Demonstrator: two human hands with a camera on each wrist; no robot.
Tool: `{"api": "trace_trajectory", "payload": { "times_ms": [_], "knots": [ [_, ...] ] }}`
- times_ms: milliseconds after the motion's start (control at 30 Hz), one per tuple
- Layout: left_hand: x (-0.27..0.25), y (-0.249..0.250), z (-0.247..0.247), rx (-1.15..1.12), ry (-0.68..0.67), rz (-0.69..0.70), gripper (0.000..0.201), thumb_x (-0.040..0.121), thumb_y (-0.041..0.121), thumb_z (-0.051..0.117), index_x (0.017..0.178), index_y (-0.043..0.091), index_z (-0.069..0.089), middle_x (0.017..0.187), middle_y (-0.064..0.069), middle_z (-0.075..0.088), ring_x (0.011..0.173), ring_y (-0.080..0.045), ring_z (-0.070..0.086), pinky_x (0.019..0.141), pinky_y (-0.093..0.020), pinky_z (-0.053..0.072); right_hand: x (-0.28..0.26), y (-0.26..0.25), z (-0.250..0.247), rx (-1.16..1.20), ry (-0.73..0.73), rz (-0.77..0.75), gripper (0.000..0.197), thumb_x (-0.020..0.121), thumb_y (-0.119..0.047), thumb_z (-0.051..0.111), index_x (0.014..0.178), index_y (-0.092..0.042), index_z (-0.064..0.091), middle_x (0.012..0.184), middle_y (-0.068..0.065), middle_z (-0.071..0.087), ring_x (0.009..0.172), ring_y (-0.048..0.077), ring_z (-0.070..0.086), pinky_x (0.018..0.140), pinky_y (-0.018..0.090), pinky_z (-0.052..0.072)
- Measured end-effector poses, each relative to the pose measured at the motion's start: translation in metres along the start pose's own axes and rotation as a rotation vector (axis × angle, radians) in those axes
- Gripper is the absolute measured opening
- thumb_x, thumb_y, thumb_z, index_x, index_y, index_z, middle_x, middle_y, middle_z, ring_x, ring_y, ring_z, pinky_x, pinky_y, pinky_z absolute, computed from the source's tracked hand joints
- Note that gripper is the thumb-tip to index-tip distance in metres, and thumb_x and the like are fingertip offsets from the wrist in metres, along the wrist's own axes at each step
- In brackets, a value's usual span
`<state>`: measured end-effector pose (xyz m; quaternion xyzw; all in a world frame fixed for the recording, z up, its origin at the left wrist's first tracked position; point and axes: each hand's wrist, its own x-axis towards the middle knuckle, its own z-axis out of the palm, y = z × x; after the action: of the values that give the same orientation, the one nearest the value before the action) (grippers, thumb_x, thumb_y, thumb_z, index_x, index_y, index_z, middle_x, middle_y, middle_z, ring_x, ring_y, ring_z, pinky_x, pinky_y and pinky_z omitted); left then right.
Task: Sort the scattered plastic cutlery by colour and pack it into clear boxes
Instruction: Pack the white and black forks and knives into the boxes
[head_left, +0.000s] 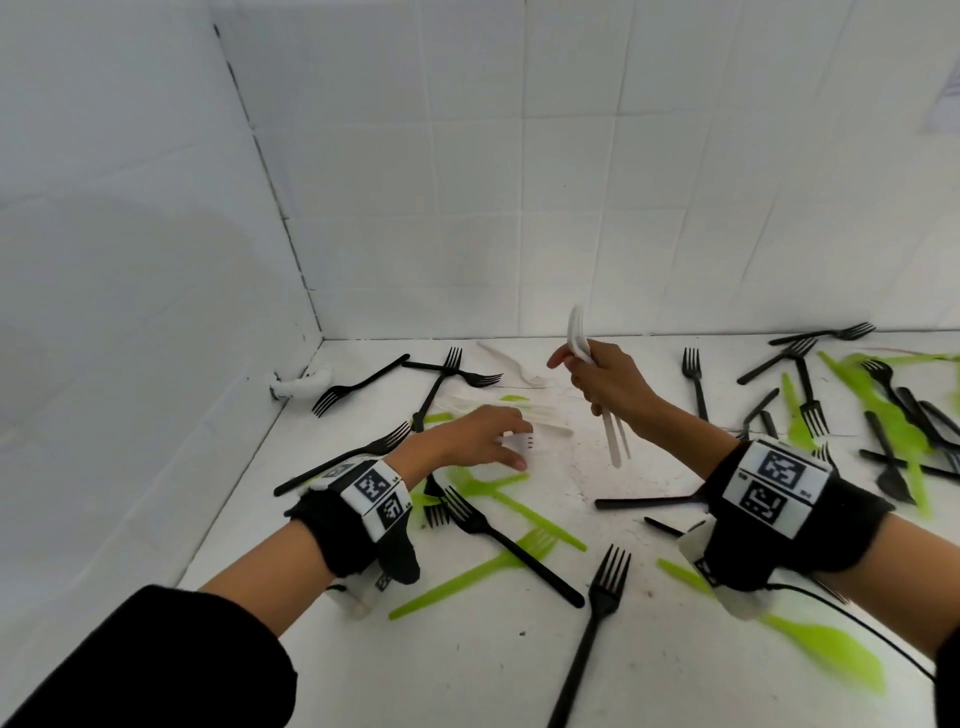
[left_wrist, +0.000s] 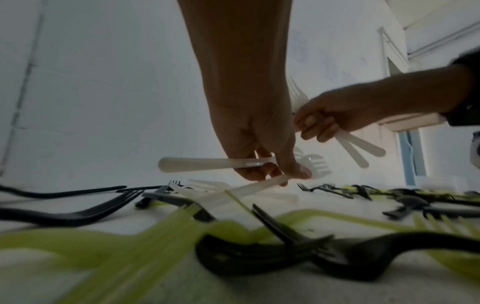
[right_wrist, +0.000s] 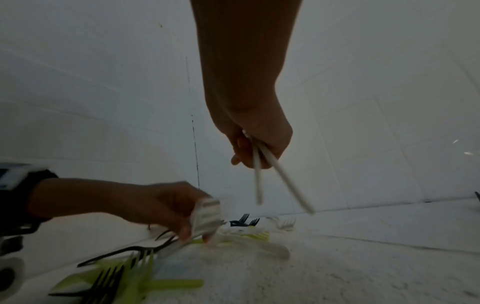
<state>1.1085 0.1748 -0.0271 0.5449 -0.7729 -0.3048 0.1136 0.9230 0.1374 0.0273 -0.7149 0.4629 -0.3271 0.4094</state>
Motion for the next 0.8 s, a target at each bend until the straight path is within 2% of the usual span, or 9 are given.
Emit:
{"api": "trace_trajectory", "payload": {
  "times_ms": [33,100,167,233,333,400,500,667,800],
  "knots": [
    [-0.003,-0.001,-0.003,-0.047,0.068,0.023,0.042,0.083,0.017,0.069,0.120,0.001,0.056,0.112,-0.004,0.055,0.099,-0.007,0.047,0.089,-0.018,0.041,0.004,0.000,0.002,-0.050,-0.036,0.005,0.024,0.092,-0.009,0.043,0.089,-0.015,0.066,0.061,0.001,0.041,0.053,0.011,0.038,0.040,0.016,0.034],
    [-0.009,0.001,-0.010,-0.109,0.230,0.088,0.025,0.086,0.012,0.065,0.107,-0.003,0.060,0.090,0.000,0.057,0.078,0.003,0.046,0.075,-0.007,0.037,0.011,0.000,0.007,-0.127,-0.083,0.018,0.025,0.090,-0.006,0.045,0.086,-0.012,0.068,0.062,0.000,0.044,0.052,0.011,0.037,0.037,0.011,0.029],
    [-0.018,-0.003,-0.022,-0.153,0.364,0.119,0.008,0.091,0.008,0.057,0.090,0.001,0.061,0.075,0.005,0.054,0.068,0.003,0.048,0.067,-0.008,0.034,0.022,-0.001,0.018,-0.196,-0.108,0.017,0.025,0.089,-0.004,0.049,0.074,-0.015,0.067,0.061,-0.003,0.048,0.051,0.009,0.038,0.037,0.009,0.031],
    [-0.021,-0.009,-0.031,-0.216,0.444,0.132,0.015,0.095,0.010,0.050,0.085,0.005,0.060,0.076,0.005,0.060,0.073,0.001,0.053,0.072,-0.012,0.038,0.031,0.001,0.028,-0.297,-0.132,-0.005,0.019,0.087,-0.007,0.055,0.080,-0.013,0.070,0.065,-0.003,0.055,0.055,0.009,0.044,0.042,0.009,0.035],
    [-0.027,-0.018,-0.040,-0.392,0.552,0.102,0.022,0.099,0.008,0.041,0.083,0.007,0.057,0.073,0.001,0.060,0.069,-0.003,0.055,0.071,-0.013,0.042,0.043,0.007,0.052,-0.398,-0.205,-0.048,0.013,0.082,-0.013,0.065,0.093,-0.012,0.073,0.089,0.008,0.070,0.076,0.014,0.057,0.058,0.010,0.035],
    [-0.028,-0.020,-0.044,-0.489,0.648,0.064,0.026,0.100,0.008,0.038,0.080,0.012,0.054,0.067,0.000,0.054,0.057,0.000,0.051,0.064,-0.014,0.042,0.046,0.010,0.070,-0.455,-0.252,-0.058,0.019,0.079,-0.016,0.070,0.098,-0.013,0.071,0.099,0.009,0.069,0.093,0.019,0.061,0.071,0.019,0.041],
    [-0.030,-0.028,-0.050,-0.539,0.771,-0.031,0.029,0.102,0.016,0.036,0.078,0.017,0.053,0.063,0.002,0.045,0.046,0.001,0.043,0.054,-0.016,0.040,0.046,0.015,0.090,-0.716,-0.291,-0.107,0.045,0.079,-0.024,0.071,0.121,-0.014,0.059,0.122,0.006,0.058,0.117,0.024,0.052,0.084,0.028,0.040],
    [-0.036,-0.036,-0.061,-0.478,0.769,-0.177,0.024,0.095,0.033,0.051,0.082,0.013,0.048,0.065,0.006,0.042,0.055,-0.008,0.039,0.054,-0.023,0.034,0.047,0.023,0.090,-0.728,-0.298,-0.097,0.044,0.082,-0.028,0.068,0.123,-0.019,0.057,0.125,0.002,0.057,0.117,0.021,0.051,0.077,0.024,0.034],
    [-0.034,-0.046,-0.061,-0.274,0.631,-0.323,0.015,0.088,0.020,0.063,0.098,0.010,0.059,0.081,0.003,0.053,0.077,-0.012,0.047,0.061,-0.024,0.037,0.043,0.025,0.069,-0.432,-0.112,-0.112,0.028,0.087,-0.029,0.064,0.110,-0.013,0.058,0.092,0.002,0.064,0.090,0.022,0.056,0.062,0.026,0.031]
  ]
}}
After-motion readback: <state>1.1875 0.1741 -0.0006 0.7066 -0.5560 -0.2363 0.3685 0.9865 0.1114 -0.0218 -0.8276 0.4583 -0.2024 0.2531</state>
